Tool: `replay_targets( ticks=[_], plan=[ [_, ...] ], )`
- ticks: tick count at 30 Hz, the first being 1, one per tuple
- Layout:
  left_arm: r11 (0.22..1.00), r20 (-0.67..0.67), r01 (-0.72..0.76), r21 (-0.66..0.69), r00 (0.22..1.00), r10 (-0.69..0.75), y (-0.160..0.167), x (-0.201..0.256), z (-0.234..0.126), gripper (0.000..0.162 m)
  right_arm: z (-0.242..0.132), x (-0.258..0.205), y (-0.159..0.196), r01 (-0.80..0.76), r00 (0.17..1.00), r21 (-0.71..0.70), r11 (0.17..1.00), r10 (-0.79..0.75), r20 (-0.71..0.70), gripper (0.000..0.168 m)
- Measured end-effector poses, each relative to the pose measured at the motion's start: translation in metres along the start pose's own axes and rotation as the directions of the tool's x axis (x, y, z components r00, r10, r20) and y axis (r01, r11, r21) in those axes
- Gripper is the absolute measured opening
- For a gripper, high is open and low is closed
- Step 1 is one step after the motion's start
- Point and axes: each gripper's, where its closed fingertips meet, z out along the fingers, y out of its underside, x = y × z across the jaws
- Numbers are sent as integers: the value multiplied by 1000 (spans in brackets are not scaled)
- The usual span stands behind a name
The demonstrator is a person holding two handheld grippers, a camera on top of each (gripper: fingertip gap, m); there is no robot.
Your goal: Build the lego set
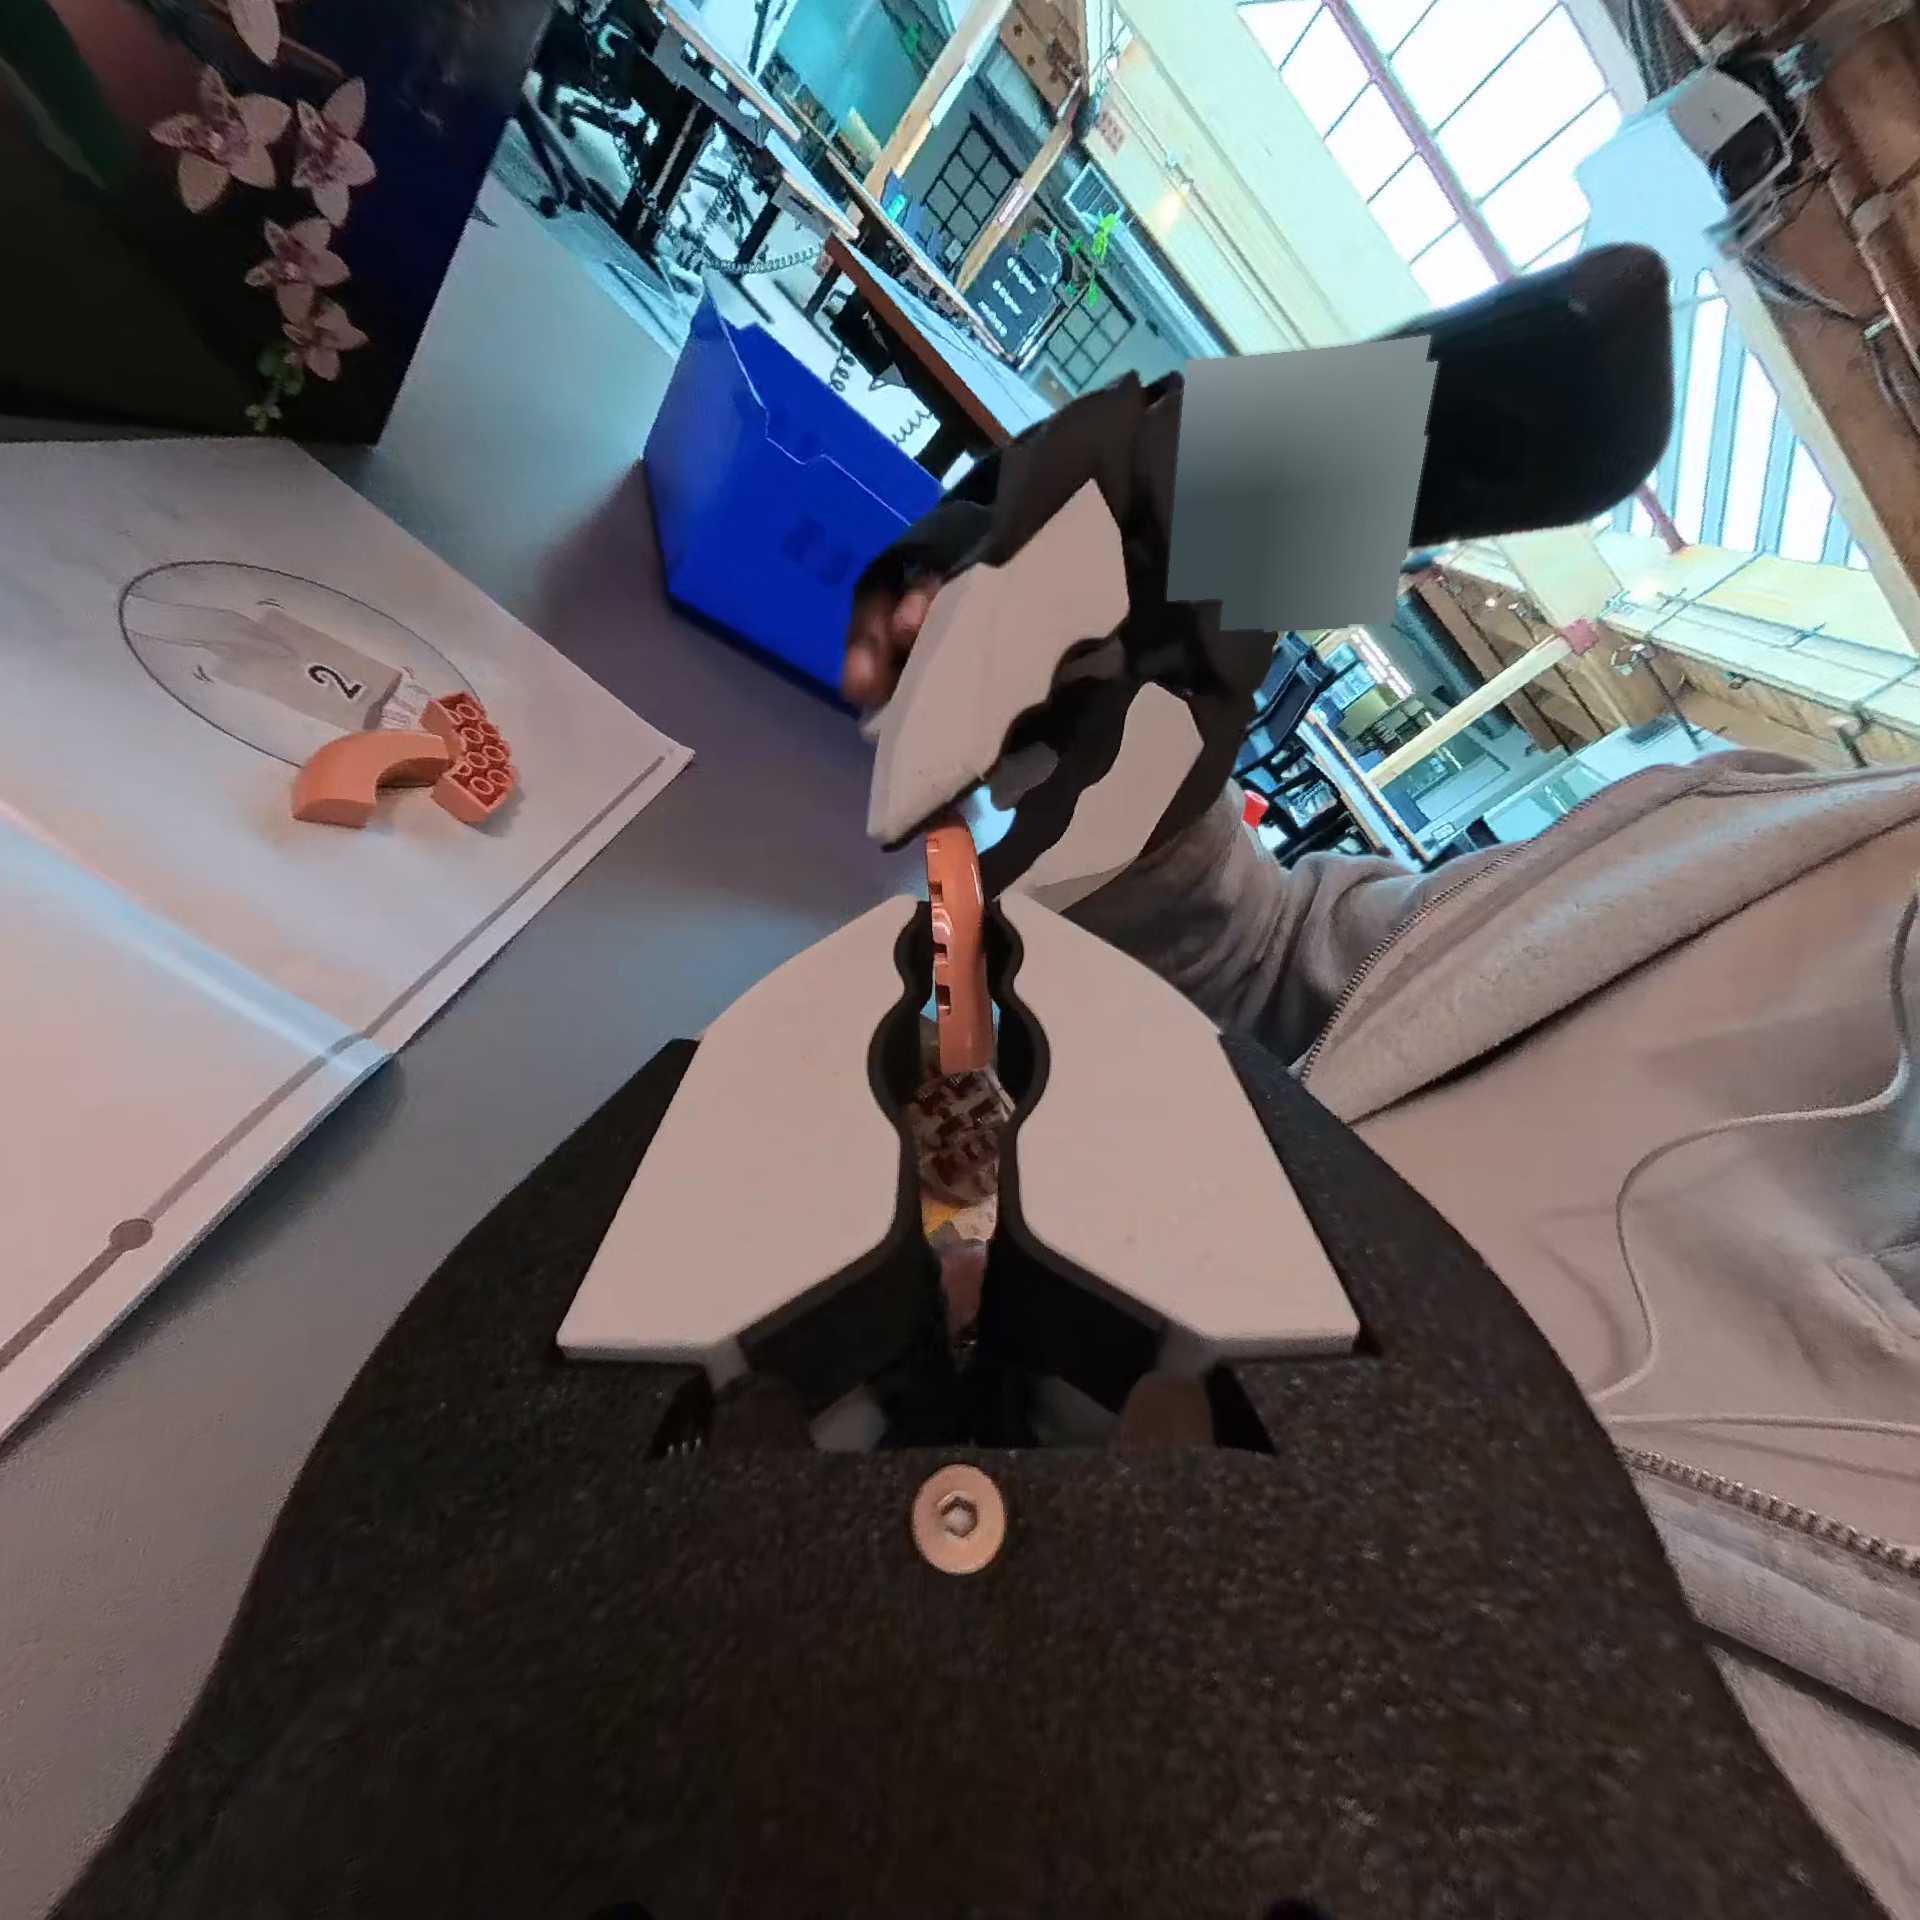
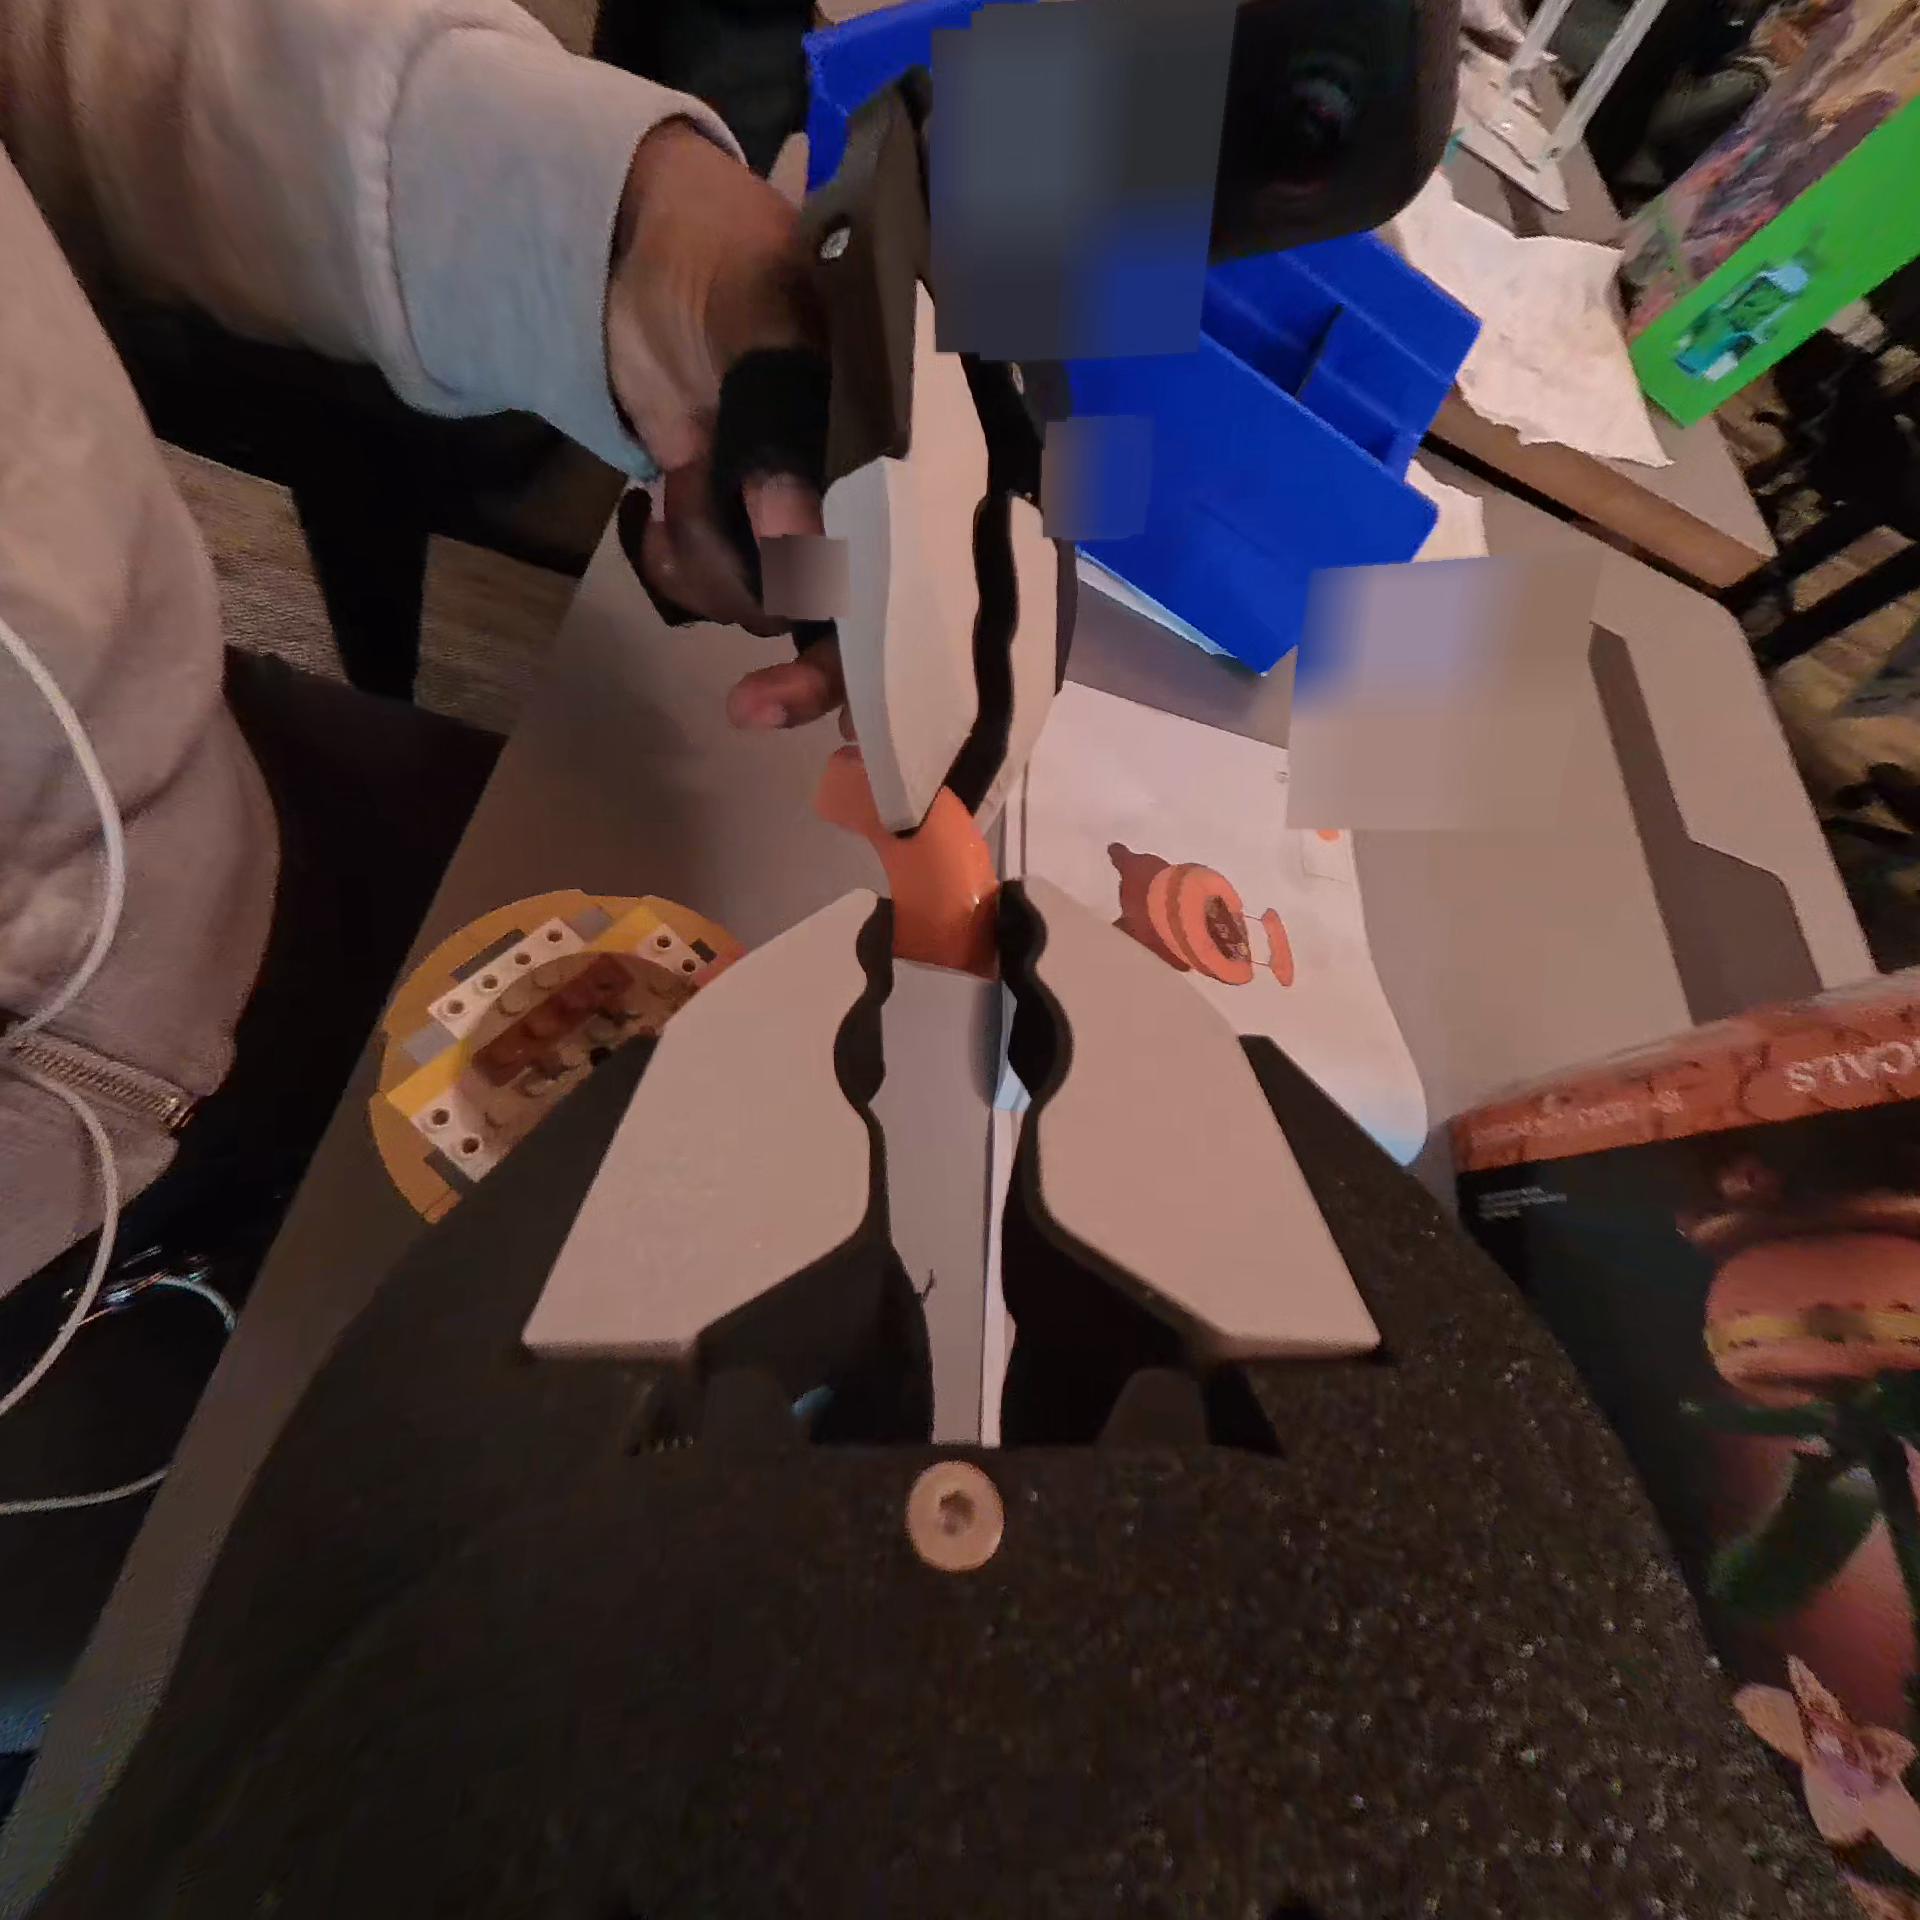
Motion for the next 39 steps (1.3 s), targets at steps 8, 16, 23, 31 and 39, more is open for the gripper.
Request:
replay_targets(
  ticks=[8, 16, 23, 31, 39],
  plan=[
    [934, -96, -346, -92, 936, 338, 19, 18, -3, 67, -49, -9, 14, -492, 830, 257, 831, 538, -149, 19],
    [685, -95, -548, -480, 808, 581, 106, -22, -8, 70, -59, -117, 50, -893, 442, 183, 411, 877, 186, 18],
    [672, -74, -573, -469, 784, 616, 109, -18, 1, 58, -29, -121, 67, -827, 561, -16, 561, 827, 27, 18],
    [739, -94, -539, -404, 828, 553, 122, 11, 4, 49, -30, -77, 85, -734, 678, -82, 675, 735, -24, 18],
    [747, 102, -487, -453, 804, 586, 84, -32, -29, 61, -39, -75, 82, -747, 658, -112, 656, 753, 23, 19]
  ],
)
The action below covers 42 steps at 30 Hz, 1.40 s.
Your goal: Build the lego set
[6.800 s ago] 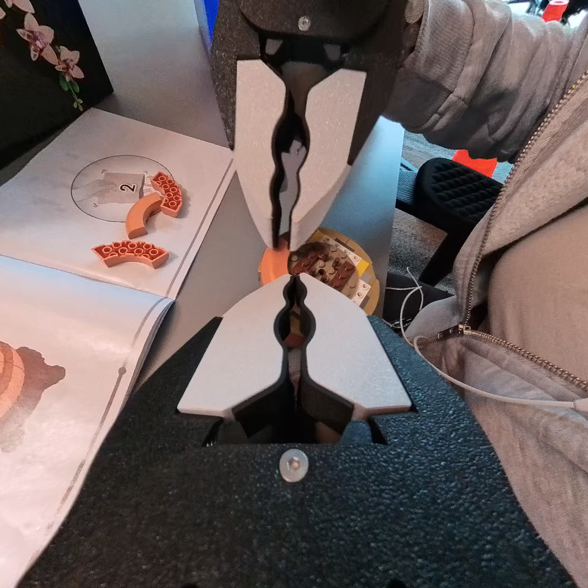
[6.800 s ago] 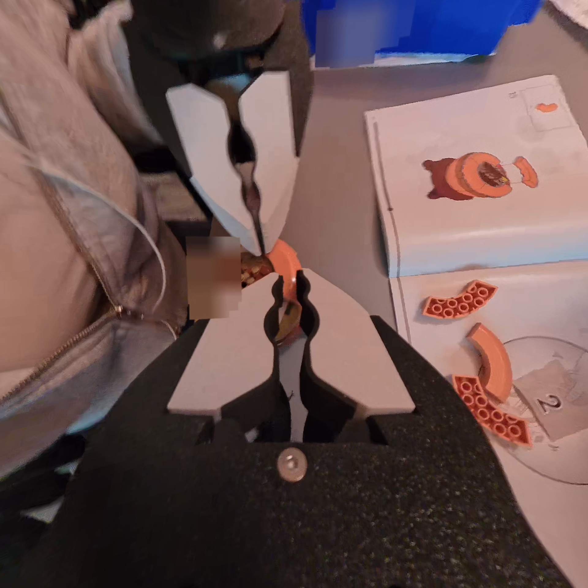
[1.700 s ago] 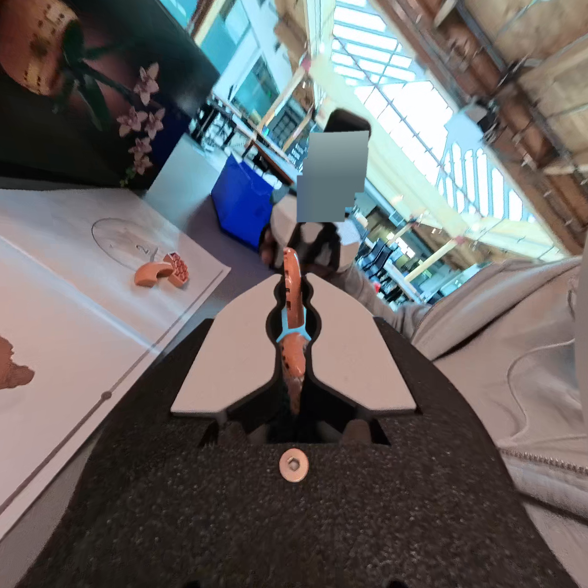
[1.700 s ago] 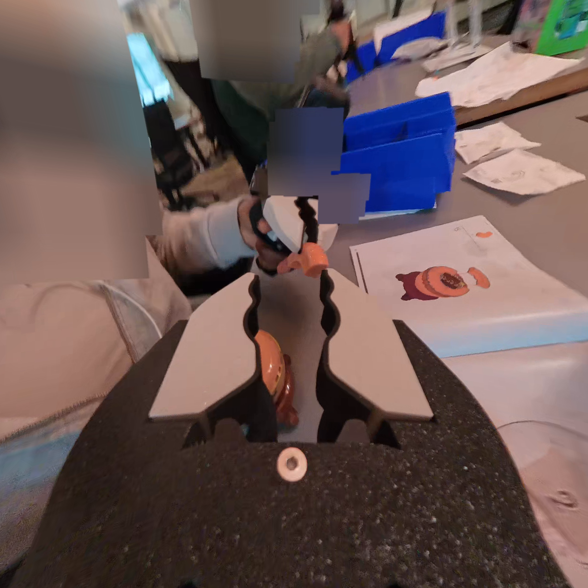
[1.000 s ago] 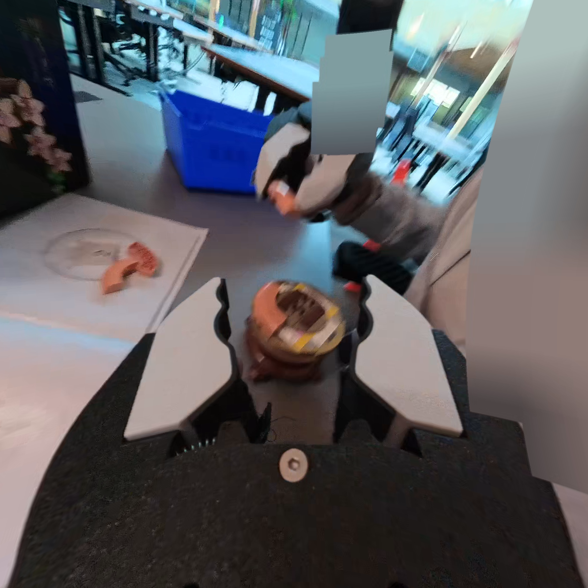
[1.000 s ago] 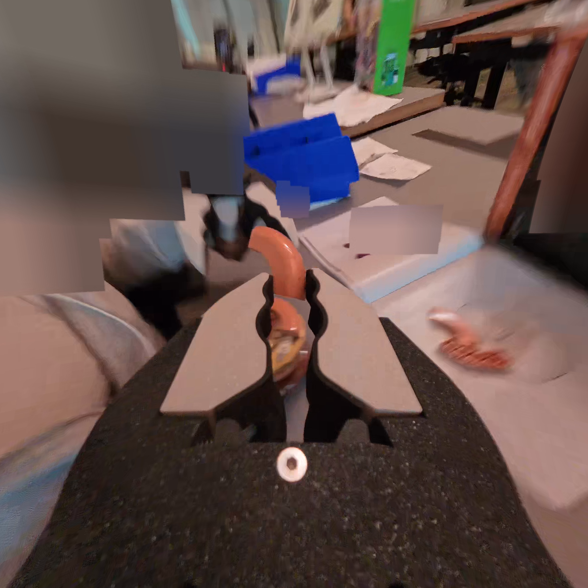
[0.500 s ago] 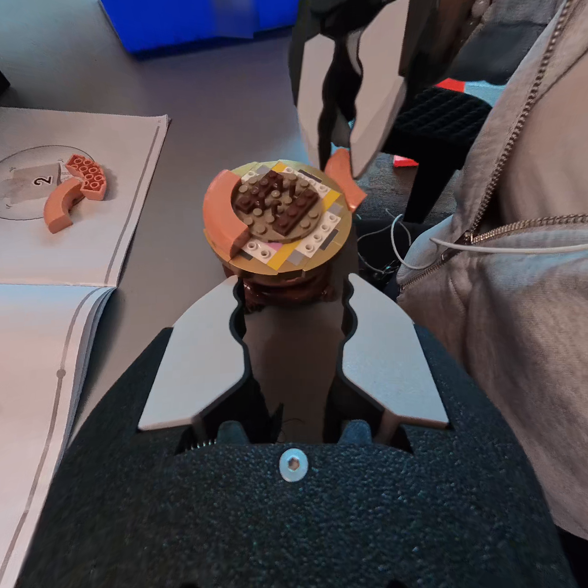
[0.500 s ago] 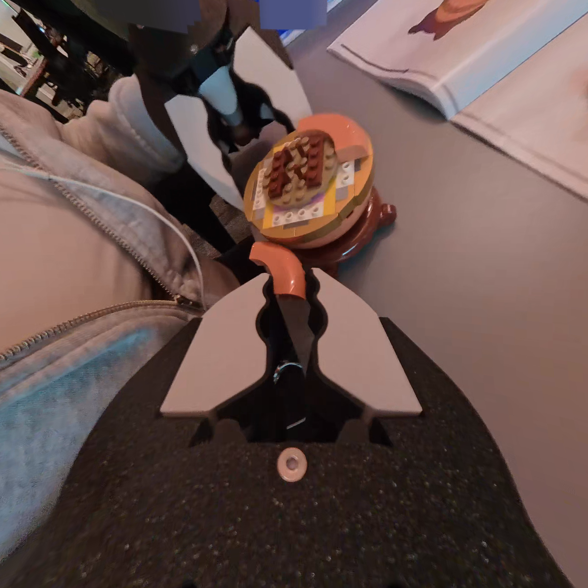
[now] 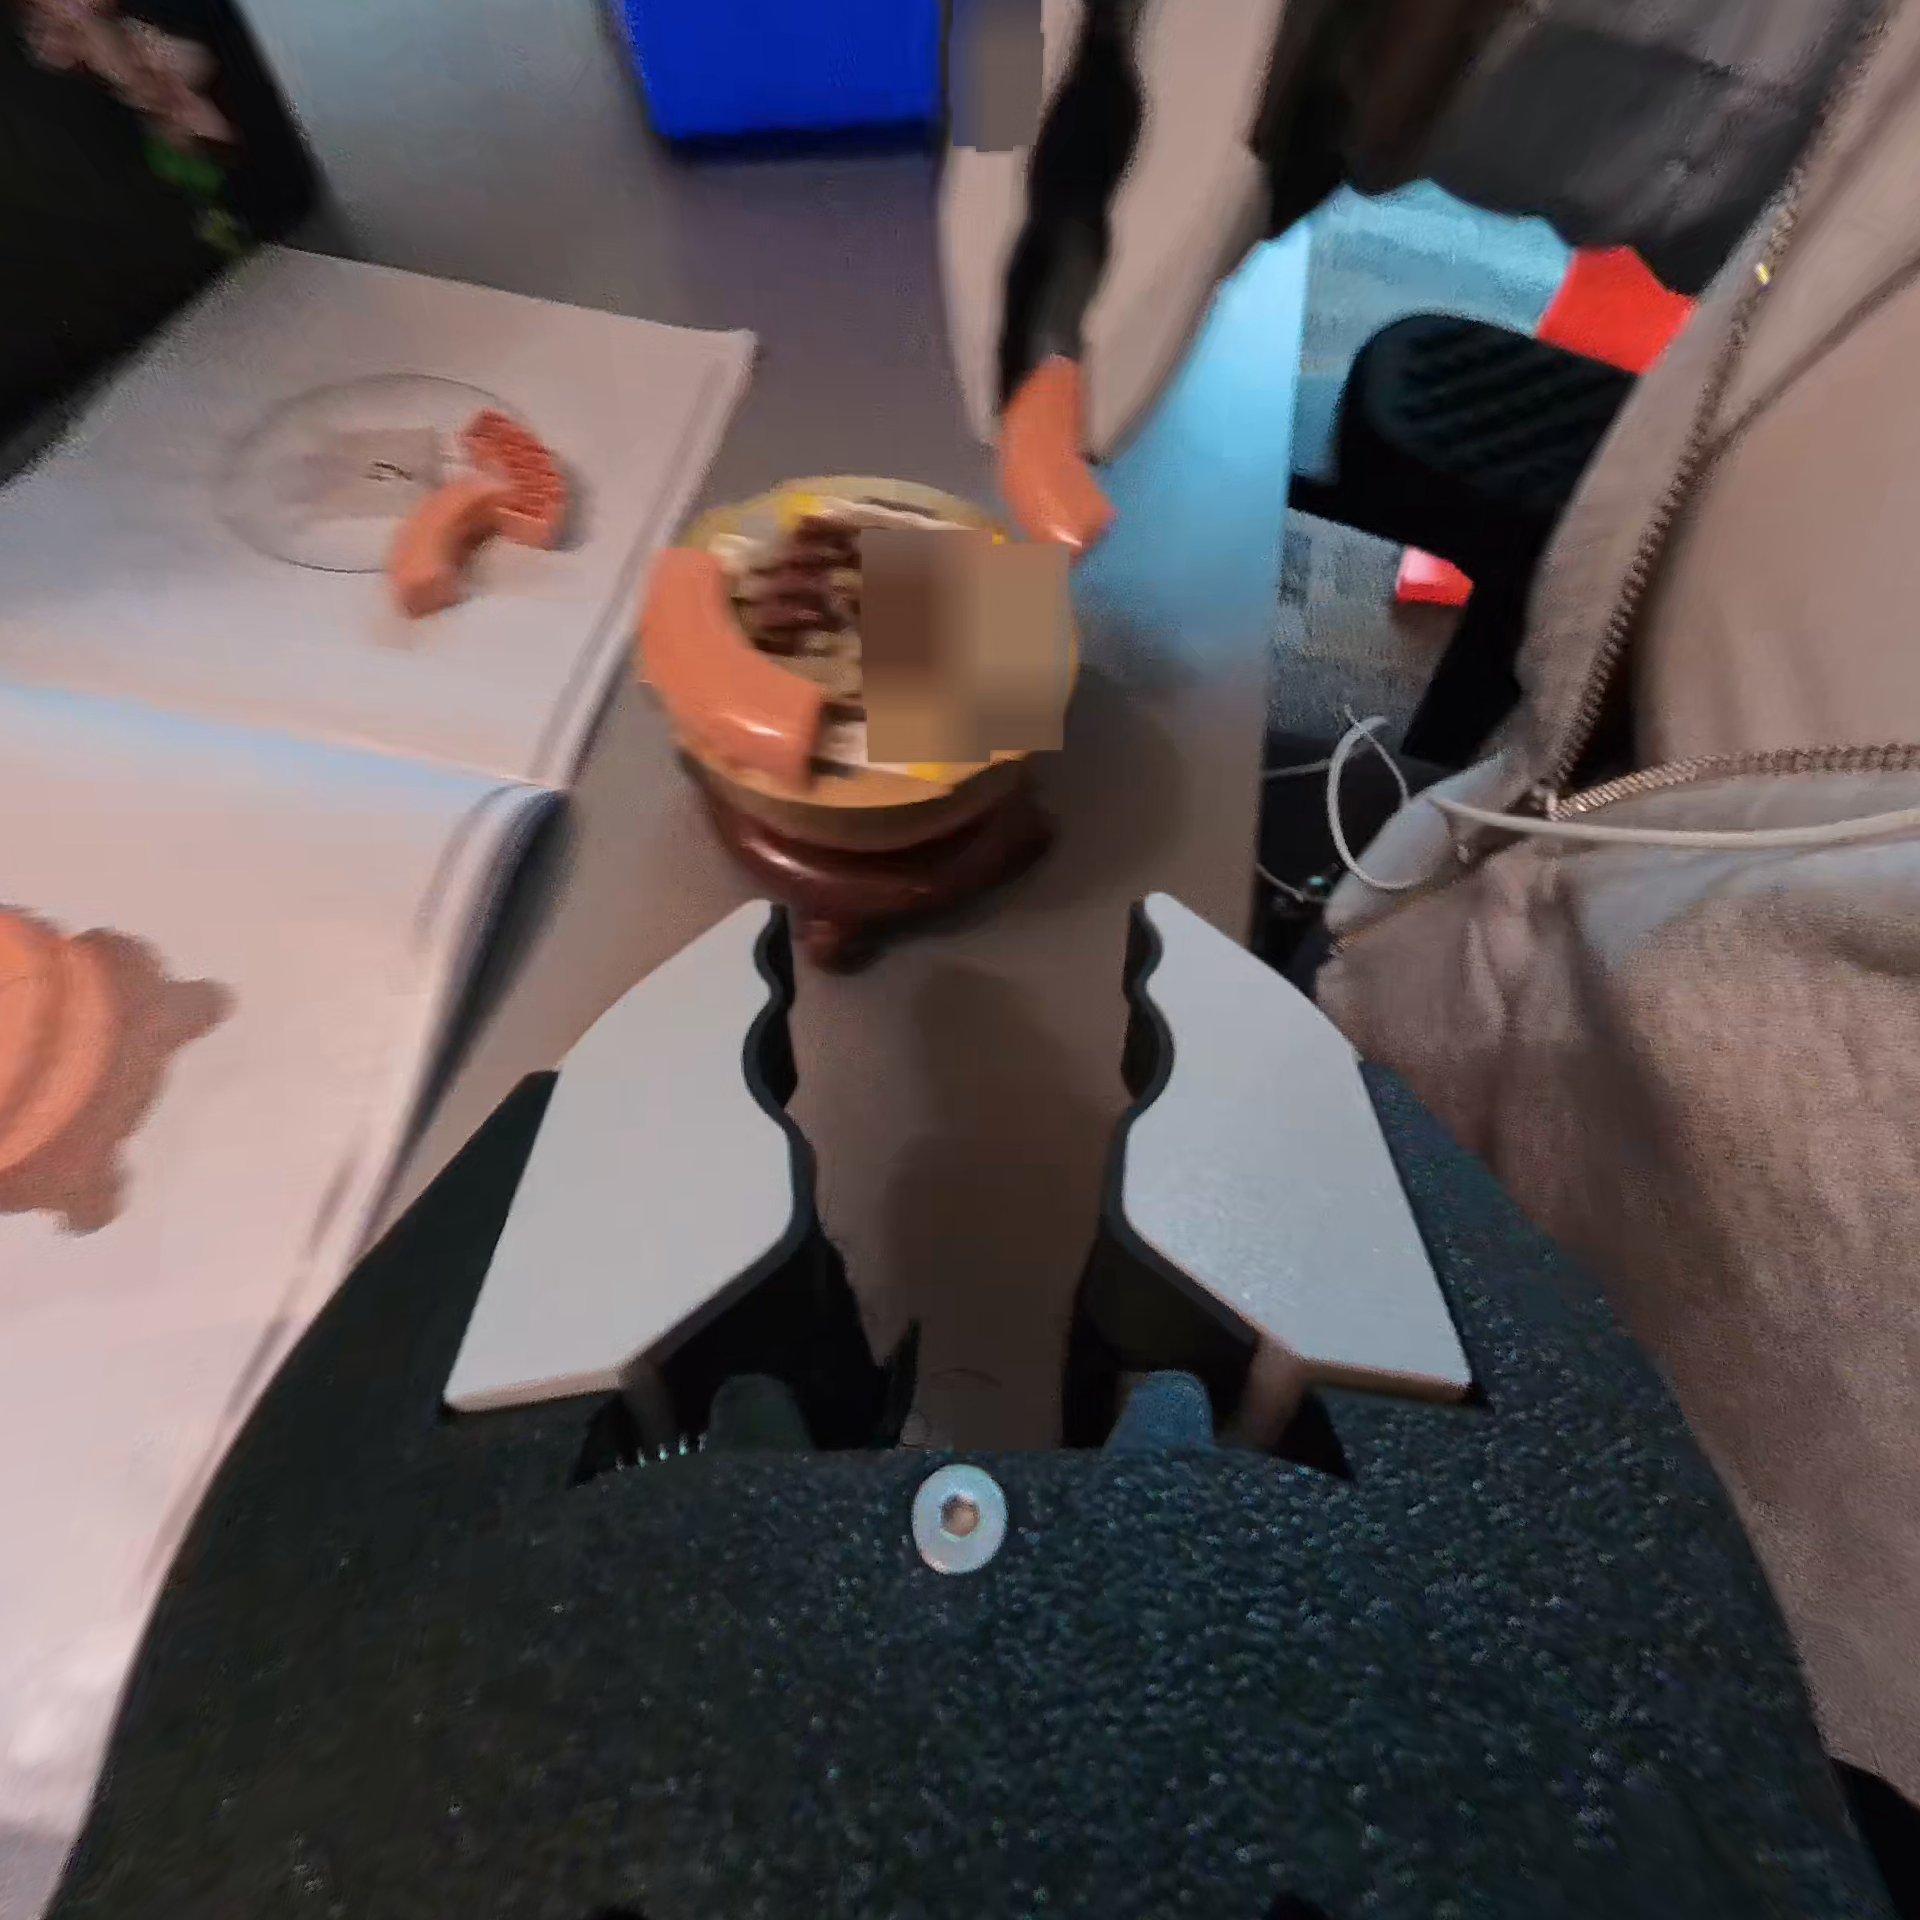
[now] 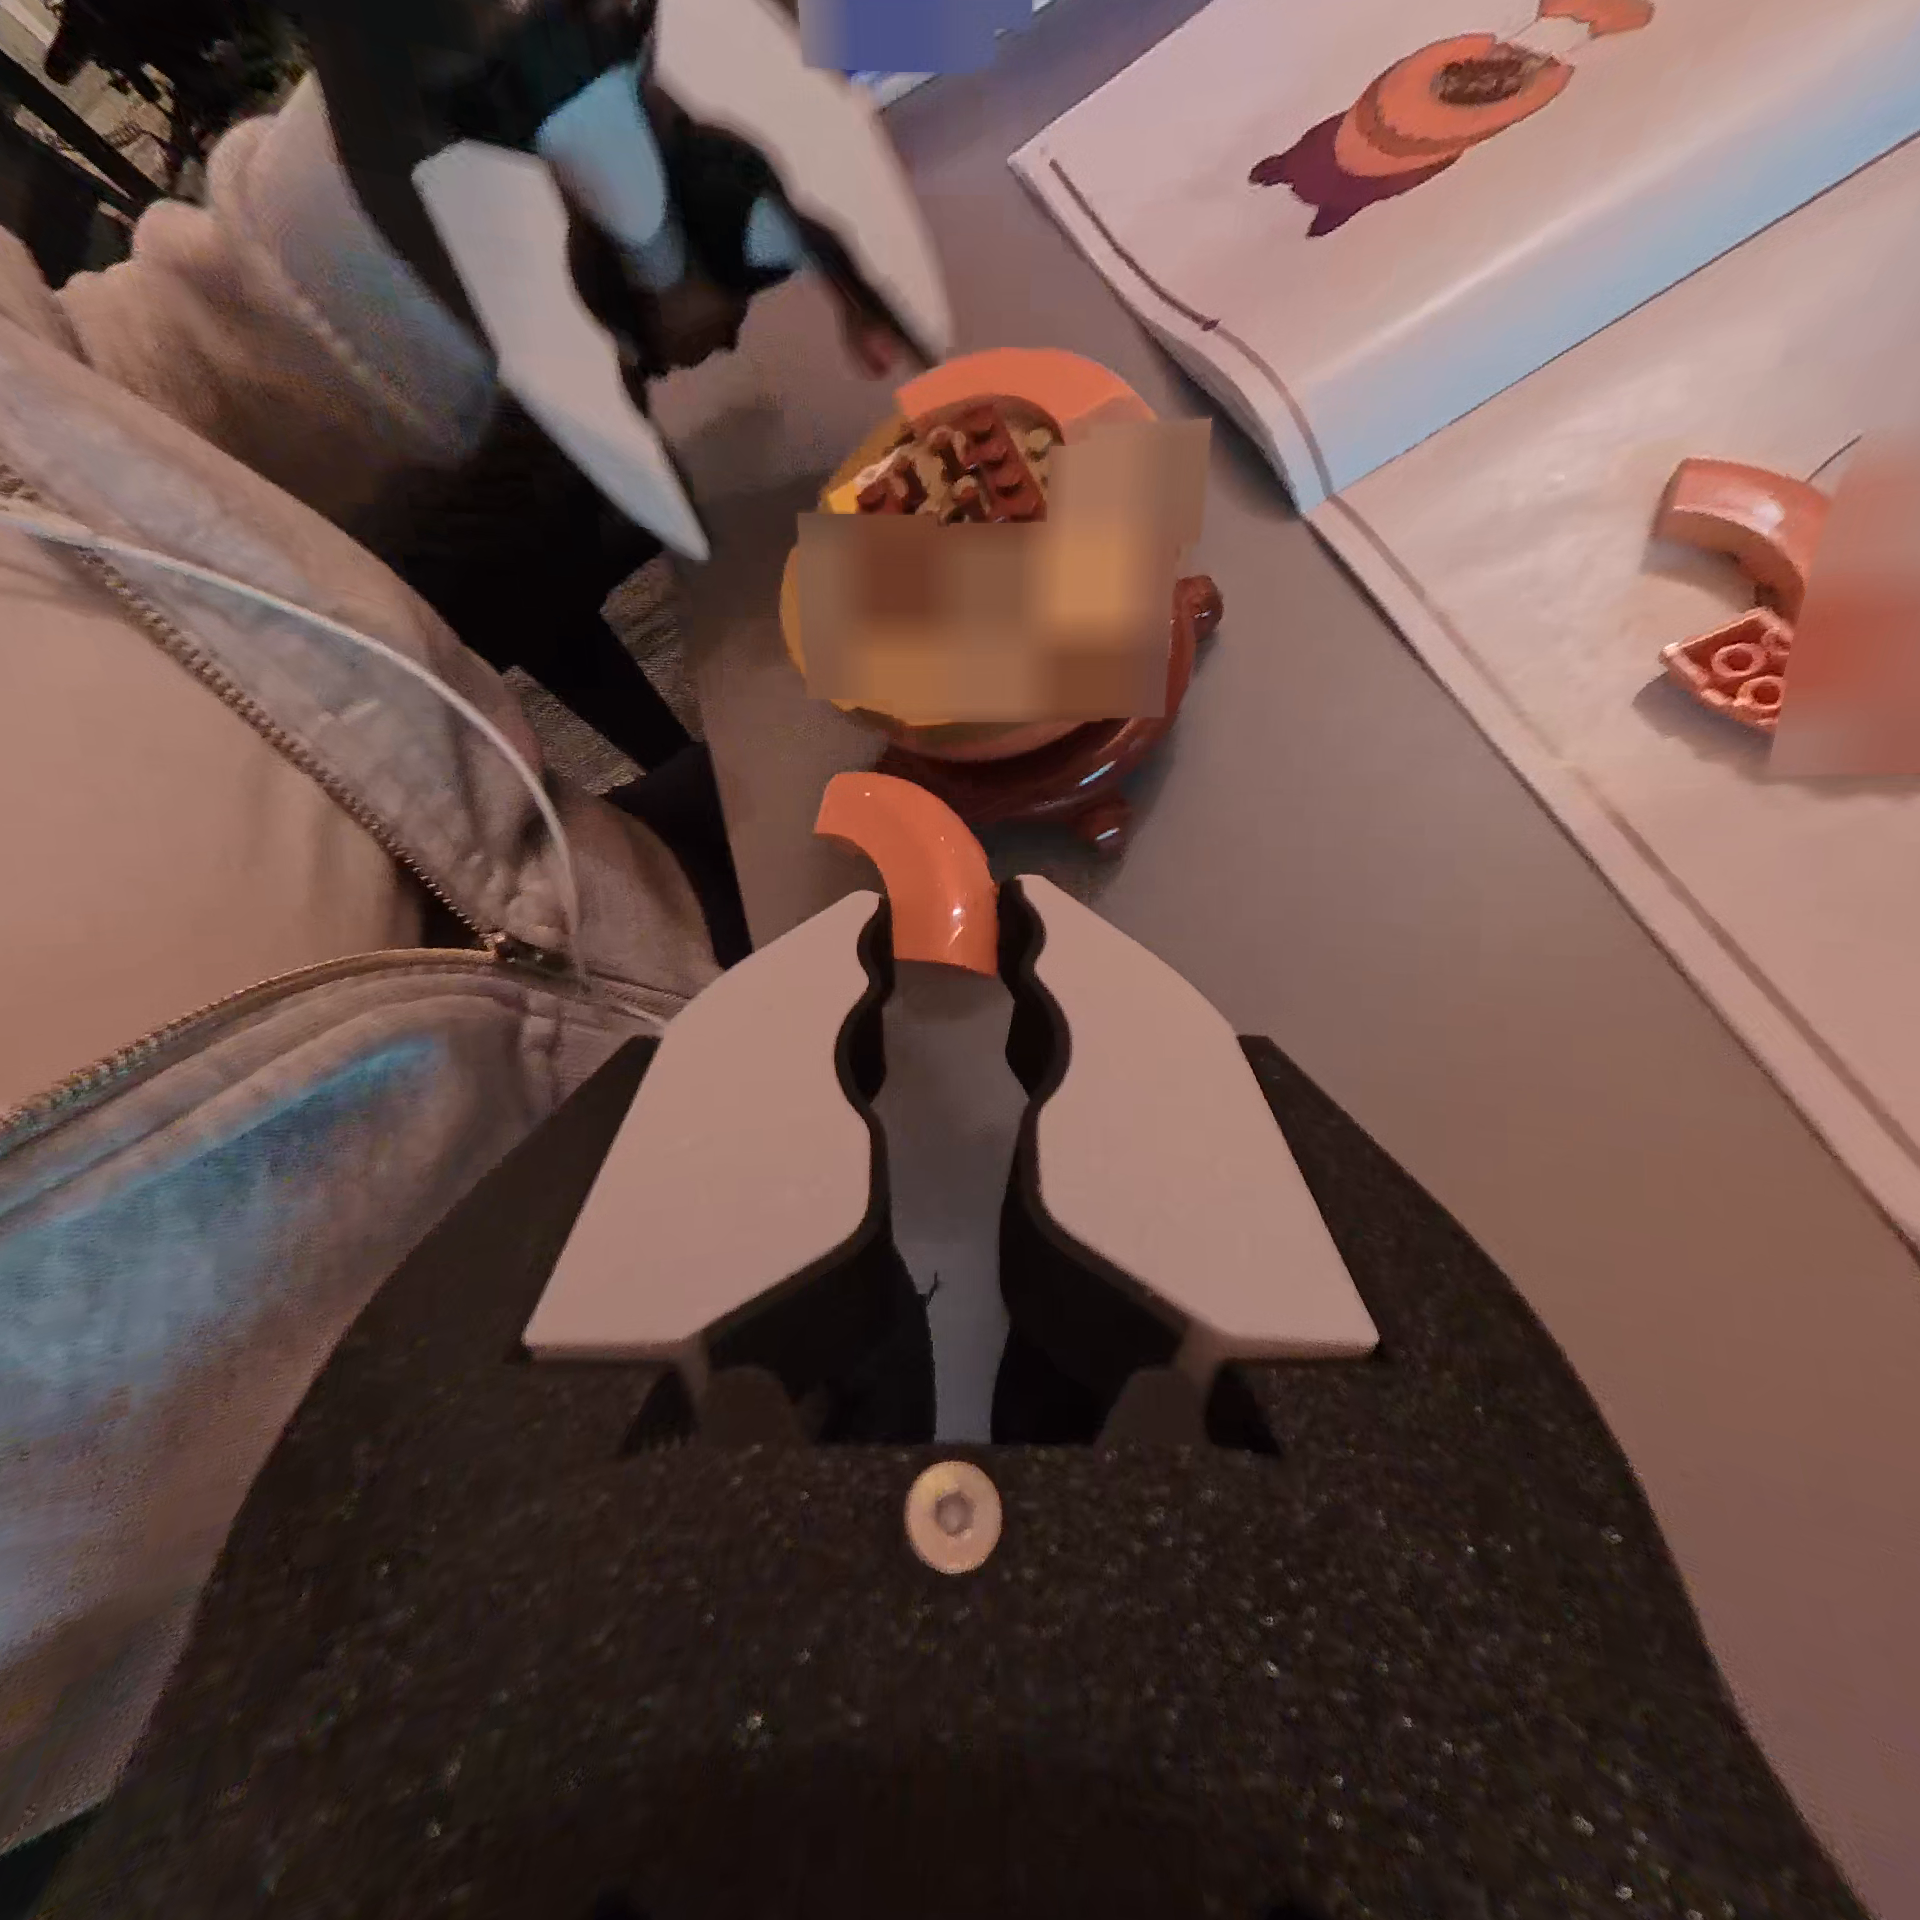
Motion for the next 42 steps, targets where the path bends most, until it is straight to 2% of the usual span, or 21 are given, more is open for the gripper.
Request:
replay_targets(
  ticks=[2, 4, 7, 10, 15, 18, 23, 27, 30, 32, 34, 36, 38, 40, 42],
  plan=[
    [998, -7, -39, 46, 999, 40, -10, -14, -1, 75, 6, -9, 1, -4, 1000, 0, 1000, 4, 30, 19],
    [990, -70, -114, 86, 990, 120, -17, -15, 9, 83, 11, -6, 2, -6, 1000, -10, 1000, 6, 6, 19],
    [983, -173, -148, 112, 971, 166, -21, -6, 21, 81, 7, 5, -3, -16, 999, 13, 1000, 16, -30, 19],
    [981, -162, -165, 100, 970, 179, -18, -2, 19, 73, 1, 15, -7, -10, 997, 27, 1000, 12, -81, 19],
    [991, -75, -87, 97, 993, 94, -17, 13, 17, 85, 6, 20, -10, -7, 996, 38, 999, 10, -90, 19],
    [992, -43, -11, 127, 999, 16, -19, 24, 18, 83, 10, 24, -16, -11, 996, 84, 996, 18, -88, 19],
    [957, 39, 184, 226, 980, -197, -30, 30, 26, 79, 12, 32, -25, -6, 993, 130, 991, 22, -117, 18],
    [931, 126, 223, 290, 955, -268, -28, 16, 25, 78, -3, 43, -24, -15, 983, 195, 981, 50, -178, 18],
    [923, 139, 197, 330, 957, -254, -35, 3, 13, 73, -24, 34, -54, 79, 981, 397, 915, 0, -195, 18],
    [916, 119, 134, 378, 974, -192, -52, -8, 0, 64, -38, 15, -86, 209, 972, 569, 795, -104, -211, 17],
    [896, 2, 137, 423, 988, -152, -77, -13, -6, 58, -46, 0, -110, 285, 958, 690, 666, -168, -234, 18],
    [876, -151, 182, 447, 980, -127, -104, -11, -6, 53, -42, -6, -122, 325, 946, 731, 600, -198, -258, 18],
    [884, -264, 211, 417, 959, -104, -121, -7, 0, 47, -38, -9, -128, 360, 933, 745, 562, -214, -289, 17],
    [919, -262, 162, 360, 963, -68, -121, -10, 13, 38, -37, -12, -131, 357, 934, 763, 538, -211, -288, 17],
    [936, -225, 98, 339, 974, -20, -116, -12, 21, 21, -37, -11, -129, 355, 935, 762, 542, -196, -296, 17]
  ],
)
